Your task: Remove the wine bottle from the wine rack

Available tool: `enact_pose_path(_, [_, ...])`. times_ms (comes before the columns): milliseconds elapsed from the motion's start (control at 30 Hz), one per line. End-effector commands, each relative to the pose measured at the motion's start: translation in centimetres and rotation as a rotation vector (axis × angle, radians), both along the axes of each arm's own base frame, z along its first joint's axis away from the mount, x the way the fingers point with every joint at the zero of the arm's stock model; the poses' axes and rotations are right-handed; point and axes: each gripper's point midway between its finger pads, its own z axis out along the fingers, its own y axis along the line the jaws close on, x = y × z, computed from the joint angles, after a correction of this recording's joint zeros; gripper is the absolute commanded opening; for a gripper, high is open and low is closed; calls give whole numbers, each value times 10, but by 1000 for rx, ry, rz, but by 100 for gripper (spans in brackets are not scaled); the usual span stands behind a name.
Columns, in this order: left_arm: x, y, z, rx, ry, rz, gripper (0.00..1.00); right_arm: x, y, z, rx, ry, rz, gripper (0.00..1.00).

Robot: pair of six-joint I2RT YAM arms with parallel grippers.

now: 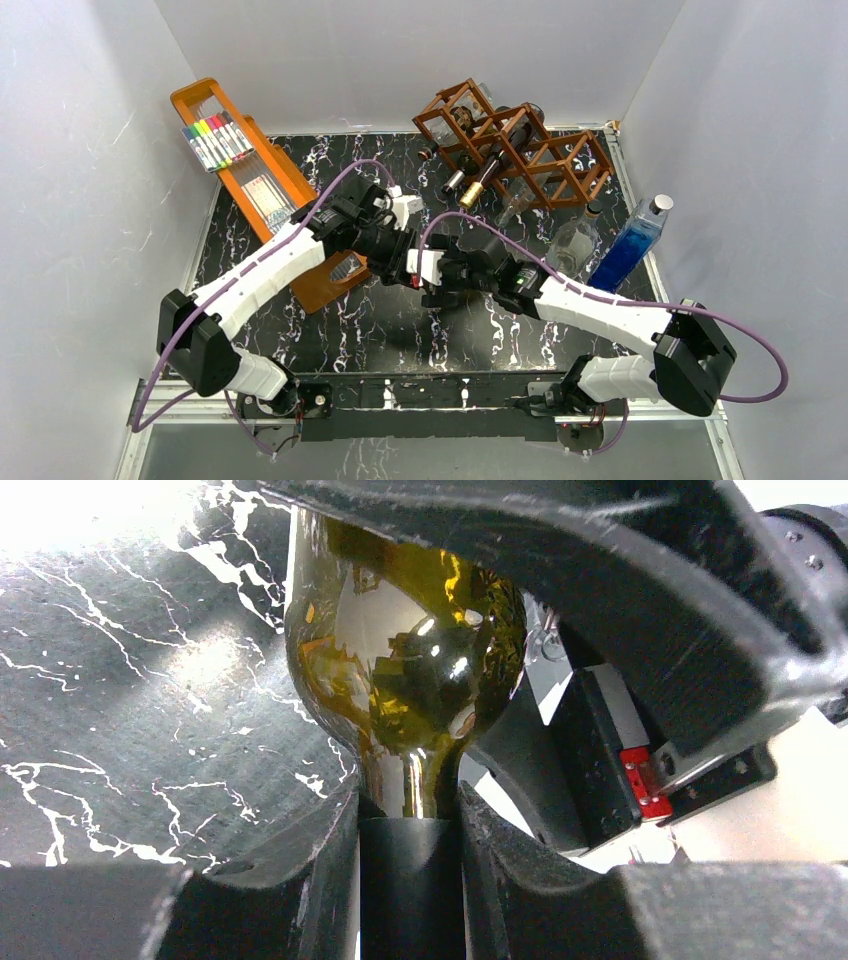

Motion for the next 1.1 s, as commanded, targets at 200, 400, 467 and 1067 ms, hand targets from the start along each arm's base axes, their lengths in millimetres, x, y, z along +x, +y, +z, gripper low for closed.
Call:
enact_pose_path(200, [4, -18, 36, -84, -61, -36, 20, 4, 5, 19, 165, -71, -29, 56])
enact_pose_path(400, [14, -22, 44, -107, -114, -17, 57, -2, 1, 28, 321, -28, -87, 36])
enact_pose_path(467, [17, -23, 49, -126, -143, -8, 67, -3, 1, 30, 371, -9, -104, 32])
enact_pose_path(1067, [38, -3, 69, -190, -436, 218, 77, -3, -13, 34, 501, 74, -227, 23])
